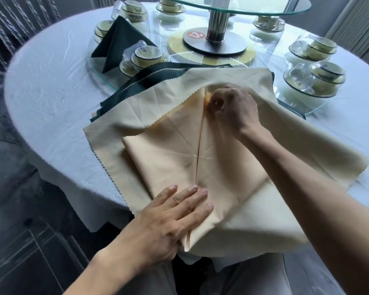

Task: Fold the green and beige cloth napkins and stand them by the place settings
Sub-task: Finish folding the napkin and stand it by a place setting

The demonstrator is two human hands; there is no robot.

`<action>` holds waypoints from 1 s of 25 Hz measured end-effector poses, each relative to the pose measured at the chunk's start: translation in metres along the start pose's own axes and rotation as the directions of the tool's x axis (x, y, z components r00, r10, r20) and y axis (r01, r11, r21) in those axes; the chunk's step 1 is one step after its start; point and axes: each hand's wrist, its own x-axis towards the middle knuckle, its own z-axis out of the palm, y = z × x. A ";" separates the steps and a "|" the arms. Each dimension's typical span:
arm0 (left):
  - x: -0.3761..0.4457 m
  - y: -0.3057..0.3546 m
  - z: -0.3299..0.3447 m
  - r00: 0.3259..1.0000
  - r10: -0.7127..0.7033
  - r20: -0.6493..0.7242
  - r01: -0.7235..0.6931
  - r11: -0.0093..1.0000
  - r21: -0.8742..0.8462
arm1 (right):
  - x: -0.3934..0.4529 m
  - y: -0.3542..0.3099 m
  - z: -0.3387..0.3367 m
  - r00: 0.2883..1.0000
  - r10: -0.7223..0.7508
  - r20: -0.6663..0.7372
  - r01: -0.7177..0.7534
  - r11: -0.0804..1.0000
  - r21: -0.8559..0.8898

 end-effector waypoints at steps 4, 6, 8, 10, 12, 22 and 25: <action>0.000 0.003 0.001 0.999 -0.036 -0.016 0.035 0.999 -0.032 | -0.040 -0.020 -0.012 0.992 0.033 -0.121 -0.017 0.991 0.134; 0.000 0.002 0.003 0.999 -0.035 -0.021 0.035 0.999 -0.024 | -0.095 -0.034 -0.022 0.983 -0.045 -0.176 0.089 0.963 0.253; -0.001 0.002 0.005 0.999 -0.029 -0.026 0.029 1.000 -0.013 | -0.167 -0.043 -0.023 0.993 -0.091 -0.073 0.109 0.947 0.301; 0.000 0.004 0.004 0.998 -0.035 -0.050 0.034 0.999 -0.030 | -0.221 -0.046 -0.016 0.985 -0.122 0.124 0.099 0.980 0.173; 0.000 0.004 0.005 0.997 -0.036 -0.069 0.033 0.999 -0.041 | -0.235 -0.033 -0.008 0.945 -0.139 0.295 0.152 0.988 -0.022; -0.003 0.002 0.000 0.995 -0.037 -0.095 0.030 0.997 -0.073 | -0.177 0.062 -0.029 0.956 -0.072 0.286 0.110 0.987 -0.119; -0.012 -0.001 -0.005 0.949 -0.241 -0.203 0.201 0.960 -0.196 | -0.214 0.032 -0.033 0.977 -0.142 0.157 0.151 0.987 -0.049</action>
